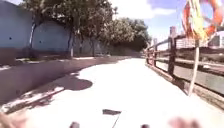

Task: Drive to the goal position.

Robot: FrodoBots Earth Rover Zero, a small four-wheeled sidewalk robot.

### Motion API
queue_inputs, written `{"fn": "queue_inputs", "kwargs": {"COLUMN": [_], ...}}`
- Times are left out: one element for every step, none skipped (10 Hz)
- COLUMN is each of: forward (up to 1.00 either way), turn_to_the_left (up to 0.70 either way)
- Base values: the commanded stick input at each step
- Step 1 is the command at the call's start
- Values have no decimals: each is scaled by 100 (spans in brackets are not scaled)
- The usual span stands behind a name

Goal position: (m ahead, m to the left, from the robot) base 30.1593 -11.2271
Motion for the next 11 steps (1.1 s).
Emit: {"fn": "queue_inputs", "kwargs": {"forward": [85, 85, 85, 85, 85, 85, 85, 85, 85, 85, 85], "turn_to_the_left": [0, 0, 0, 0, 0, 0, 0, 0, 0, 0, 0]}}
